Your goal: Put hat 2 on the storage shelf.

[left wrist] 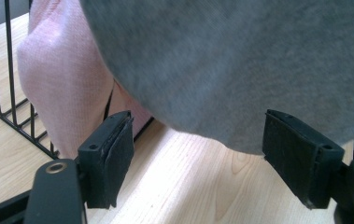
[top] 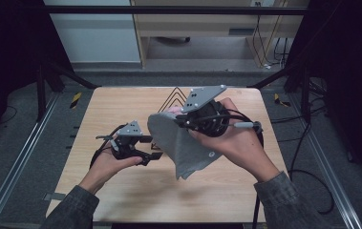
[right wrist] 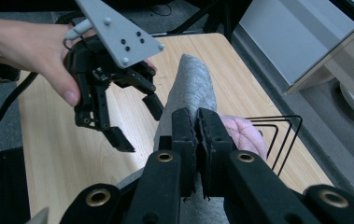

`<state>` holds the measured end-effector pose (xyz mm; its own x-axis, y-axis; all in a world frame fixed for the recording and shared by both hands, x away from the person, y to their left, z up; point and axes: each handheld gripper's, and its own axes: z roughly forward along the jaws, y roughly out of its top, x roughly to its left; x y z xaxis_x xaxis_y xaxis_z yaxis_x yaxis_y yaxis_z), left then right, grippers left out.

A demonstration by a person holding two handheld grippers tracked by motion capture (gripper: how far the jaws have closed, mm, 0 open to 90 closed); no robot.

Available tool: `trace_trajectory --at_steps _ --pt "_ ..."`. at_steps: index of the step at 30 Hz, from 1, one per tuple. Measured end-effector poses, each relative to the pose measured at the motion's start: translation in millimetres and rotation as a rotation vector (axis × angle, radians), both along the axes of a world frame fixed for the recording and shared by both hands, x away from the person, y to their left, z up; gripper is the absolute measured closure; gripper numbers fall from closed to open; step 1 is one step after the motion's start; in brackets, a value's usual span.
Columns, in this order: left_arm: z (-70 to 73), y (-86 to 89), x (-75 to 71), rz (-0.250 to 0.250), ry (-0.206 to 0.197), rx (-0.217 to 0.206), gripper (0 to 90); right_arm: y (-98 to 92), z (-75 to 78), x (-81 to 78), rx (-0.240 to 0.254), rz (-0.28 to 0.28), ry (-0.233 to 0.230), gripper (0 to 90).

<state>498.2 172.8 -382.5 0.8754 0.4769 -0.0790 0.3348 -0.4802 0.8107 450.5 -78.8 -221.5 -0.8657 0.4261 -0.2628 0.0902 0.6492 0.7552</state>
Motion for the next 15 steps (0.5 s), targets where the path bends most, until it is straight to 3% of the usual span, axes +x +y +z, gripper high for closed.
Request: trace_trajectory --at_steps 5,10,12,15 --pt "-2.4 -1.2 8.0 0.001 0.019 -0.035 35.2 1.0 -2.2 2.1 0.001 -0.002 0.006 86.2" --pt "-1.0 -4.8 13.0 0.015 0.019 -0.064 64.0 0.8 -6.1 4.6 0.000 -0.005 0.013 86.2" --pt "0.3 -5.9 13.1 0.021 0.011 -0.052 75.6 -0.9 -6.8 5.2 -0.002 -0.006 0.013 86.2" --pt "2.8 -6.2 11.7 0.009 0.009 -0.053 84.8 -5.7 -8.4 5.8 0.002 -0.019 0.019 86.2"
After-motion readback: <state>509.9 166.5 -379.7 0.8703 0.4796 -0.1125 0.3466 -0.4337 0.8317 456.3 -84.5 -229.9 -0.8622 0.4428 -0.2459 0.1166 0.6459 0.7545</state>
